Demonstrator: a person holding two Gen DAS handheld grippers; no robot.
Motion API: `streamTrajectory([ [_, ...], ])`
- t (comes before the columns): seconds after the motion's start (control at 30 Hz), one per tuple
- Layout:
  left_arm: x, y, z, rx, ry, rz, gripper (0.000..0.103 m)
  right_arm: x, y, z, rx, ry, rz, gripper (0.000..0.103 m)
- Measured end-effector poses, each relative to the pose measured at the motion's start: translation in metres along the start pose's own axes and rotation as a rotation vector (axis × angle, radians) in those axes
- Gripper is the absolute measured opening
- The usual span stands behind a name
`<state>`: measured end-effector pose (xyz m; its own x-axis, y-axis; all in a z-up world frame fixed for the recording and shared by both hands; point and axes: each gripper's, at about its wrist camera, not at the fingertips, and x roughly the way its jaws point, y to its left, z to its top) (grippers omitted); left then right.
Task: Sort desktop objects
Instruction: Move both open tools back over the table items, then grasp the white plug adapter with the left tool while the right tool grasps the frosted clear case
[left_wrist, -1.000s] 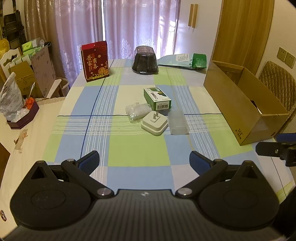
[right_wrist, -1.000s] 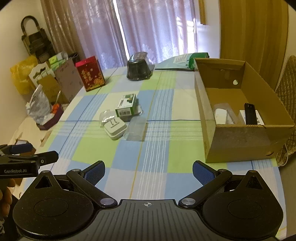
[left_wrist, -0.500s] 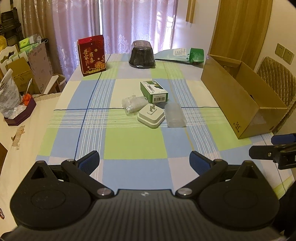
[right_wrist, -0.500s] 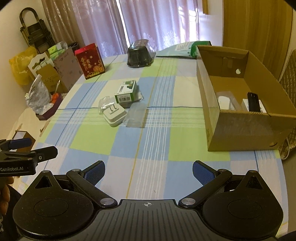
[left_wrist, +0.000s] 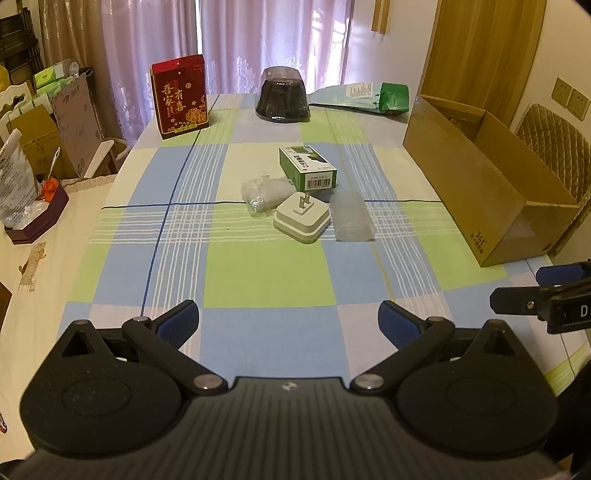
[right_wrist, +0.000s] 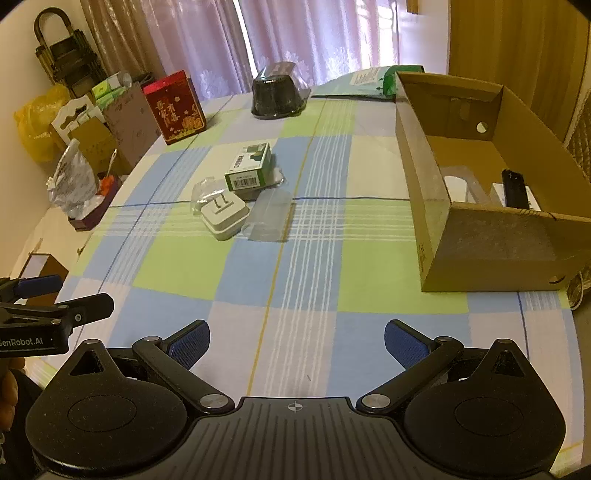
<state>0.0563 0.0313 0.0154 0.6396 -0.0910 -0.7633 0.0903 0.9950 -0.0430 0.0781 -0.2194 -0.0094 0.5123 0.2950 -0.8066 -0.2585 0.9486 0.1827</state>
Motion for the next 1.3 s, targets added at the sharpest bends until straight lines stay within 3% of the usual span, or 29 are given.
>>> streamTrajectory([
  [0.4,0.021,0.0,0.005,0.04,0.011,-0.002,0.102,0.025,-0.001,0.004,-0.005,0.032,0.003,0.103],
  [0.77,0.084,0.003,0.035,0.201,-0.014,-0.027,0.101,0.062,-0.005,0.027,0.009,-0.026,0.01,0.103],
  [0.97,0.135,0.005,0.054,0.33,-0.014,-0.05,0.093,0.089,-0.008,0.041,-0.015,-0.033,0.012,0.103],
  [1.17,0.179,0.004,0.068,0.403,-0.003,-0.099,0.085,0.114,-0.006,0.054,-0.131,-0.007,0.013,0.103],
  [1.3,0.194,0.003,0.075,0.432,-0.001,-0.137,0.083,0.129,0.002,0.065,-0.294,0.032,0.018,0.103],
])
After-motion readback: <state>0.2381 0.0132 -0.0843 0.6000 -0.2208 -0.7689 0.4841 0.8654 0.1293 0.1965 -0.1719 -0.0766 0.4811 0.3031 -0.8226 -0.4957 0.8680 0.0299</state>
